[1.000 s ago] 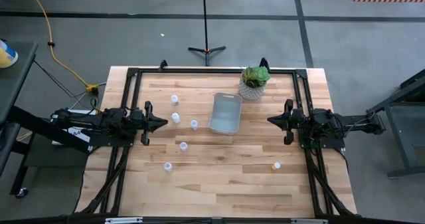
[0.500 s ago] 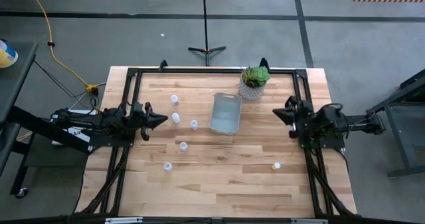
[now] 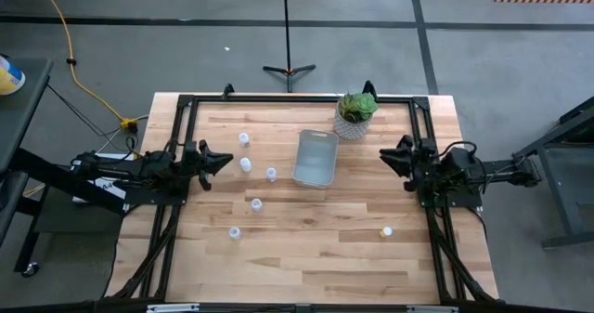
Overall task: Pick and place pill bottles into a basket
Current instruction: Put the yellow pill bottle into the white bin
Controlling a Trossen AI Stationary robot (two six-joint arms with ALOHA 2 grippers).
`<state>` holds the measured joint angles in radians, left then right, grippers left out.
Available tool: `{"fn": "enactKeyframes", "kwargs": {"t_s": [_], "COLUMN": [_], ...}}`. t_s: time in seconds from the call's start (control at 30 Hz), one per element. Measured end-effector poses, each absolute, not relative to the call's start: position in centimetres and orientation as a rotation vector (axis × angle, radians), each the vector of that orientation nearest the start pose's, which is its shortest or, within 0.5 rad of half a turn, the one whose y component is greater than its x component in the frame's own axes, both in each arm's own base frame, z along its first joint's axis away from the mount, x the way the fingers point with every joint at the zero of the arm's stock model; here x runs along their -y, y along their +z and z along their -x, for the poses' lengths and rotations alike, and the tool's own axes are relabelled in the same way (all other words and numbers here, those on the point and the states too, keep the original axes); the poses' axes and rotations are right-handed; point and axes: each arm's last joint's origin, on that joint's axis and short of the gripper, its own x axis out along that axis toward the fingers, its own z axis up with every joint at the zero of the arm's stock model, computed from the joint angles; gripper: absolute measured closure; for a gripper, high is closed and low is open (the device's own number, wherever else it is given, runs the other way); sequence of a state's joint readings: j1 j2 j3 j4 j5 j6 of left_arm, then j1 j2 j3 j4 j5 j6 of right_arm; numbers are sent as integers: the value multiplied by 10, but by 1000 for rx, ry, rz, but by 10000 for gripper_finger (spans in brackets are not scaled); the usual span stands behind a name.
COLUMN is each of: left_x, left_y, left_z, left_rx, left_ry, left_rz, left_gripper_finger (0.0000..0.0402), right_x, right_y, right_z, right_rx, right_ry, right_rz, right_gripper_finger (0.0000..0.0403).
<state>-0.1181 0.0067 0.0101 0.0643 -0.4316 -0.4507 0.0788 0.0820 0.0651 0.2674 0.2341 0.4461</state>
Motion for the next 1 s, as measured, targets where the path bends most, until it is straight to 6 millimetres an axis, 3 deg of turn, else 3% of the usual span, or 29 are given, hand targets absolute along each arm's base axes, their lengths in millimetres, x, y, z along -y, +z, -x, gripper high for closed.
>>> {"fn": "enactKeyframes", "kwargs": {"t_s": [0.13,0.27,0.4,0.57,0.83,1.0], "left_x": [-1,-1,-1,-1,-1,-1], "left_y": [173,173,173,173,173,173], "left_z": [-95,-95,-95,-95,-95,-95], "left_rx": [137,137,136,136,136,135], "left_ry": [298,302,303,302,302,296], "left_rz": [466,463,456,456,454,454], "left_gripper_finger": [351,351,351,351,351,351], "right_x": [-3,-4,-5,-7,-18,-32], "right_y": [217,241,265,281,312,317], "right_z": [-100,-108,-118,-126,-155,-173], "right_rx": [230,156,-26,-322,-426,-568], "right_ry": [-47,-67,-92,-103,19,15], "right_rz": [-448,-332,-271,-347,-418,-455], "right_gripper_finger": [203,169,165,165,165,165]}}
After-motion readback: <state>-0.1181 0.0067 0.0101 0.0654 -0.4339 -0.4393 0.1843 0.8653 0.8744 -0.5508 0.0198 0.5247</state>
